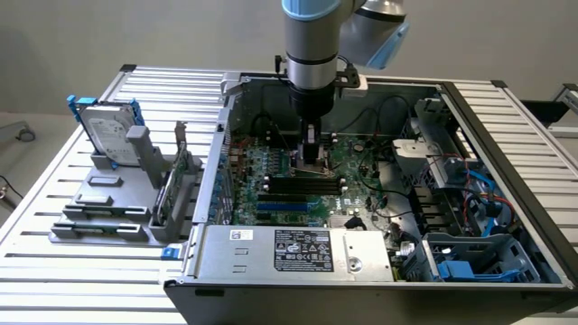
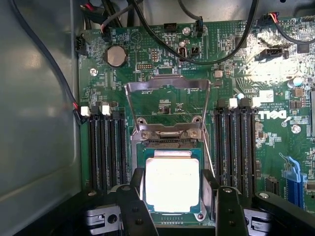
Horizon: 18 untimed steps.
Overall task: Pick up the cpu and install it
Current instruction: 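Place the cpu into insertion slot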
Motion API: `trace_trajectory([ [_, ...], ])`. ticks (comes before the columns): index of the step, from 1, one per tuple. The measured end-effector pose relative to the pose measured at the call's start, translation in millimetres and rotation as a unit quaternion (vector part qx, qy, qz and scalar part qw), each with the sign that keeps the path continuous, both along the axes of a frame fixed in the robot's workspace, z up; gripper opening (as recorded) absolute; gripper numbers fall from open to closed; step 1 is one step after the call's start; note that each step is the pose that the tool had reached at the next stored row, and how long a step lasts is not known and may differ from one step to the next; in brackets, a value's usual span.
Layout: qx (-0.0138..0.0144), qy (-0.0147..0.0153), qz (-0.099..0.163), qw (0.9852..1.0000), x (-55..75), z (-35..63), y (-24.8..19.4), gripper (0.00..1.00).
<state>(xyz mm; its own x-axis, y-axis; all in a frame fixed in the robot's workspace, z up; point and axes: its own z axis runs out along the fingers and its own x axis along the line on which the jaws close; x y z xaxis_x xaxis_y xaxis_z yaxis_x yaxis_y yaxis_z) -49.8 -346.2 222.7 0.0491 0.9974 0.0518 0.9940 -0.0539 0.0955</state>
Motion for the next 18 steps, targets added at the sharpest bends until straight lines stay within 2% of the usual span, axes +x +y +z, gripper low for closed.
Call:
trace_trajectory([
  [3, -0.0040, -0.0002, 0.000, 1.0000, -0.1, -0.9, 0.0, 0.55],
  [6, -0.0058, -0.0003, 0.001, 1.0000, -0.2, -4.2, 0.0, 0.55],
  [18, -0.0061, -0.0026, 0.012, 0.9999, -1.6, -12.8, 0.0, 0.55],
])
